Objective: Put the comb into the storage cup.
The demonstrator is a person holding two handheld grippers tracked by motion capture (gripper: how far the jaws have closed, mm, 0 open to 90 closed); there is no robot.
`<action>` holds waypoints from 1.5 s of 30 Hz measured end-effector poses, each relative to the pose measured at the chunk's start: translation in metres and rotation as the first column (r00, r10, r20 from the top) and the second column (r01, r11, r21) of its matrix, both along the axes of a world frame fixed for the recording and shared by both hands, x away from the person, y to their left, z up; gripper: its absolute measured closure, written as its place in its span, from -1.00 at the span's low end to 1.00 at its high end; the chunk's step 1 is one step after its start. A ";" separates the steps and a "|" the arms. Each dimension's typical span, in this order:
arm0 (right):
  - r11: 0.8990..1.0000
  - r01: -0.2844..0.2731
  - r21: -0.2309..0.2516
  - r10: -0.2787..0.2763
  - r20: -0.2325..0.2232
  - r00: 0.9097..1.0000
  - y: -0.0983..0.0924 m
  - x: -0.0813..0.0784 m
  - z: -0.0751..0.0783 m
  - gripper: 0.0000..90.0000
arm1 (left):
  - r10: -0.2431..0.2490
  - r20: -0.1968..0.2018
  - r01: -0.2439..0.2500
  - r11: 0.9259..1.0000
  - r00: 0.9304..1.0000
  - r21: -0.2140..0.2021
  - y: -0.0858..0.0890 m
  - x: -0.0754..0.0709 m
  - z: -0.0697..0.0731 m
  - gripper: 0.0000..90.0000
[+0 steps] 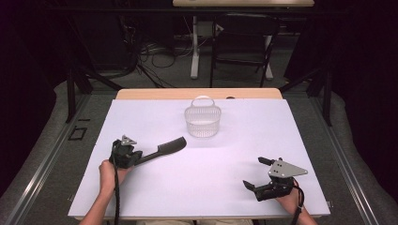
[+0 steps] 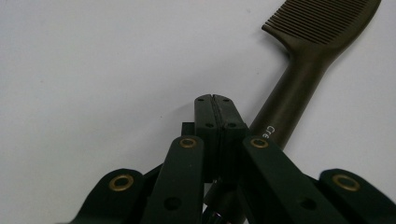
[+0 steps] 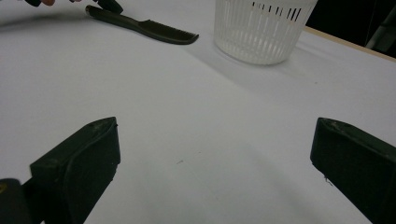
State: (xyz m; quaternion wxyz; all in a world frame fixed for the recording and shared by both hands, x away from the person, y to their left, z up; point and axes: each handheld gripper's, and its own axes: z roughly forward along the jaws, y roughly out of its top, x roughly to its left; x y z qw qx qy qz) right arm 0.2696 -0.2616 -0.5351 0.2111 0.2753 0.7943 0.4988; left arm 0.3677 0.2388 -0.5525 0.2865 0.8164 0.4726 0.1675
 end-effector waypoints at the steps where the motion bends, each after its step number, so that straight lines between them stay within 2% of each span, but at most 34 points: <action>1: 1.000 0.001 0.002 -0.001 -0.005 1.000 0.000 0.000 0.000 -0.97 | 0.000 -0.002 0.000 1.000 1.000 0.002 0.000 0.000 0.000 0.99; 5: 1.000 -0.003 -0.001 0.003 -0.005 1.000 0.002 0.000 0.000 -0.97 | -0.008 -0.015 0.008 1.000 1.000 0.016 -0.001 -0.001 0.002 0.99; 16: 1.000 -0.010 -0.004 0.010 -0.003 1.000 0.002 0.000 0.000 -0.97 | -0.019 -0.026 0.019 1.000 0.999 0.010 -0.001 -0.002 0.003 0.91; 20: 1.000 -0.008 -0.004 0.008 -0.005 1.000 0.002 0.000 0.000 -0.97 | -0.021 -0.029 0.021 1.000 0.999 0.005 0.001 -0.001 0.005 0.75; 30: 1.000 -0.009 -0.003 0.009 -0.003 1.000 0.001 0.000 0.000 -0.97 | 0.013 0.047 -0.013 1.000 0.999 -0.001 0.005 -0.001 0.020 -0.06; 37: 1.000 -0.010 -0.004 0.010 -0.005 1.000 0.001 0.000 0.000 -0.97 | 0.013 0.084 -0.011 1.000 0.996 -0.022 0.012 -0.002 0.029 -0.37; 39: 1.000 -0.011 -0.004 0.011 -0.006 1.000 0.001 0.000 0.000 -0.97 | 0.012 0.099 -0.008 0.999 0.995 -0.047 0.015 -0.002 0.032 -0.47; 45: 1.000 -0.011 -0.004 0.011 -0.008 1.000 0.002 0.000 0.000 -0.97 | -0.028 0.108 0.034 0.998 0.994 -0.058 0.016 -0.003 0.036 -0.67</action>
